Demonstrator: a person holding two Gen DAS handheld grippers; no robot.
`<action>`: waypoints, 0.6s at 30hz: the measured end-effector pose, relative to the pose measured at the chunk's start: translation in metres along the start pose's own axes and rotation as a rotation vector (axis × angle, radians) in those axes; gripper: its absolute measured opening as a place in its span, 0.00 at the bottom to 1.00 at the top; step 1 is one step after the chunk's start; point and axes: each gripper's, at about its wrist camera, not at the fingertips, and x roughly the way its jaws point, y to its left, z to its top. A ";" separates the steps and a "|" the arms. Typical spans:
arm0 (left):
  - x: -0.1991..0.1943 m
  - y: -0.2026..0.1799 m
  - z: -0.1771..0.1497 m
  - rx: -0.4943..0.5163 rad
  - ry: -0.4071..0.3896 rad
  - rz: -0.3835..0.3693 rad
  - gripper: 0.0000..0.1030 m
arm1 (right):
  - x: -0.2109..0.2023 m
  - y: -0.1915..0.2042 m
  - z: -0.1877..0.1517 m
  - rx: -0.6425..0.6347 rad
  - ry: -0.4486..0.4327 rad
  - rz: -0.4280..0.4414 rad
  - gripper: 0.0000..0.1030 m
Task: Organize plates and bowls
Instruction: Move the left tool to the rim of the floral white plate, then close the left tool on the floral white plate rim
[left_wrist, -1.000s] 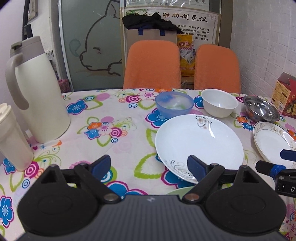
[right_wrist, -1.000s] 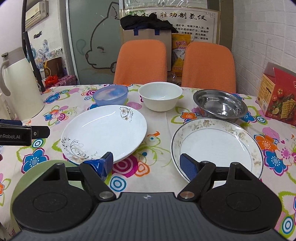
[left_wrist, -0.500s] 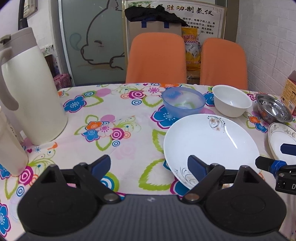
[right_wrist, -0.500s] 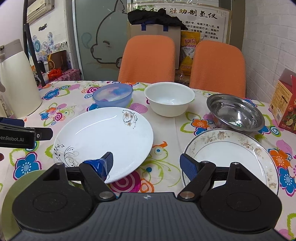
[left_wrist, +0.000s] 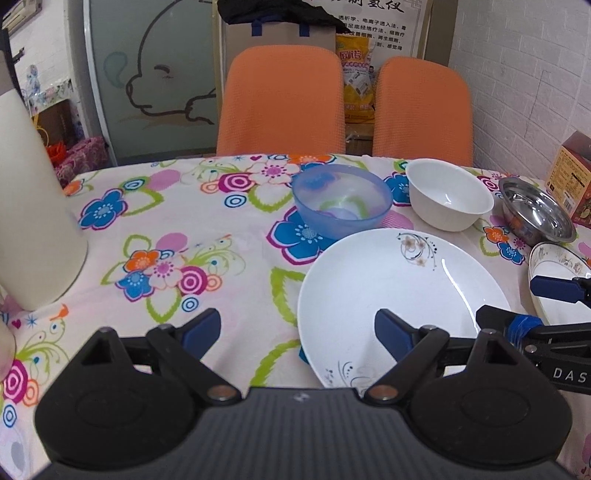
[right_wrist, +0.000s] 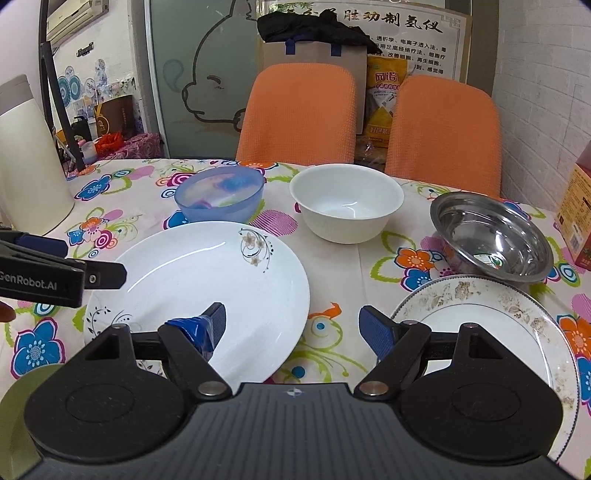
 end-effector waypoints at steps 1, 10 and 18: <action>0.006 -0.002 0.001 0.006 0.012 -0.005 0.85 | 0.004 0.001 0.001 -0.006 0.007 0.002 0.64; 0.036 -0.007 0.002 0.004 0.082 -0.041 0.85 | 0.028 0.001 -0.005 0.016 0.068 0.034 0.64; 0.046 -0.005 -0.003 -0.031 0.107 -0.064 0.85 | 0.031 0.004 -0.012 -0.003 0.028 0.076 0.68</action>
